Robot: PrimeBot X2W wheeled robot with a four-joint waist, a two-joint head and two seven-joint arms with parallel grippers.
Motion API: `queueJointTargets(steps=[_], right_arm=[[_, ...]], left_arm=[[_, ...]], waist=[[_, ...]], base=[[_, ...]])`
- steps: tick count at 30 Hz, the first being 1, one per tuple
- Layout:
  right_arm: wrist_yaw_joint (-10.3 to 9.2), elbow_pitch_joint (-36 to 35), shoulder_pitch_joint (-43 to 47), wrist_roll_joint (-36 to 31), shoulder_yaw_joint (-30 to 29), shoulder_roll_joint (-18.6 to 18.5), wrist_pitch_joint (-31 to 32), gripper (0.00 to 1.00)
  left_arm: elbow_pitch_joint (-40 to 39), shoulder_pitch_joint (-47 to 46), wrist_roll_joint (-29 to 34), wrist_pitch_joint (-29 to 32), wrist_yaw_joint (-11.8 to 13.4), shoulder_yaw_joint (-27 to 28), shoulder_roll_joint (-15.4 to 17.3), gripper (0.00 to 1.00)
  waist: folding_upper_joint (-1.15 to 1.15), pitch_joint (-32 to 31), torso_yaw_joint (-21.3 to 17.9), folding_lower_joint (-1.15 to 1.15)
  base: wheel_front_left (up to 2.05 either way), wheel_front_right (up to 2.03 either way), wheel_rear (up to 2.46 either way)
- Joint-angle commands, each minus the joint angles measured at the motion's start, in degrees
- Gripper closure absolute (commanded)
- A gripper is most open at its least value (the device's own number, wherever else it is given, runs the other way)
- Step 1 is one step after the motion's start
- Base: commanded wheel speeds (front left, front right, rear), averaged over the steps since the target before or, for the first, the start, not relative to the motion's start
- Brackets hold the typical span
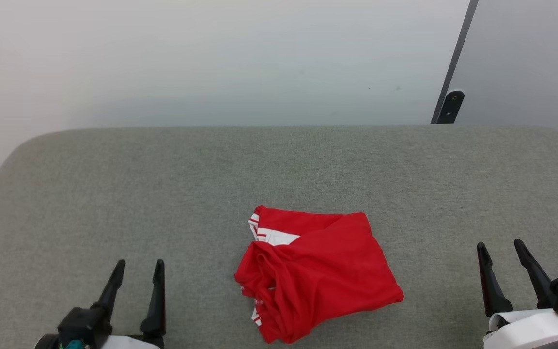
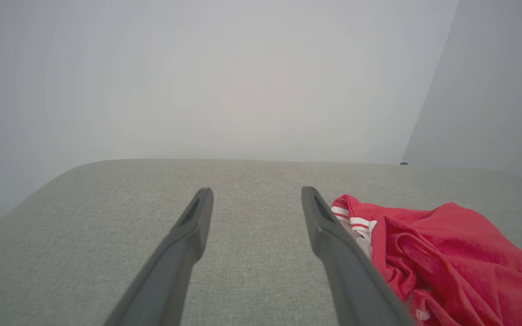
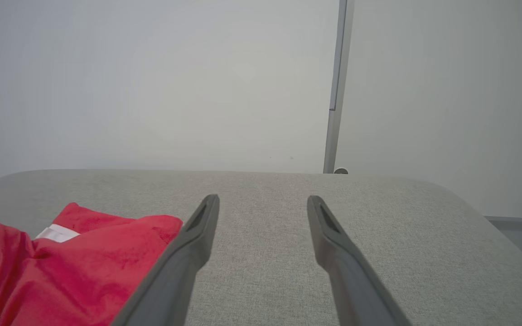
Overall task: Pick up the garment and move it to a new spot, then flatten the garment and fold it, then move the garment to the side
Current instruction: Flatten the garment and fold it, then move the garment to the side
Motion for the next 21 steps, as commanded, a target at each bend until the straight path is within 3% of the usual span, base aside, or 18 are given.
queueJointTargets(steps=[1,11,21], right_arm=[[-0.07,-0.09,0.66,-0.54,-0.32,0.31,-0.28,0.0],[-0.07,0.25,0.57,-1.58,-0.69,0.56,-0.28,0.0],[-0.07,2.92,-0.09,-1.37,1.95,0.69,-0.27,0.0]], left_arm=[[-0.15,0.52,0.36,0.02,-0.18,0.09,-0.18,0.0],[0.16,-0.41,0.66,0.02,-0.17,-0.54,-0.4,0.0],[0.78,0.06,0.17,0.01,0.0,2.3,0.54,0.0]], waist=[[0.0,0.02,0.04,0.0],[0.0,-0.06,1.94,0.0],[0.0,-1.44,10.19,0.0]], base=[[0.0,0.0,0.0],[0.0,0.0,0.0],[0.0,0.0,0.0]])
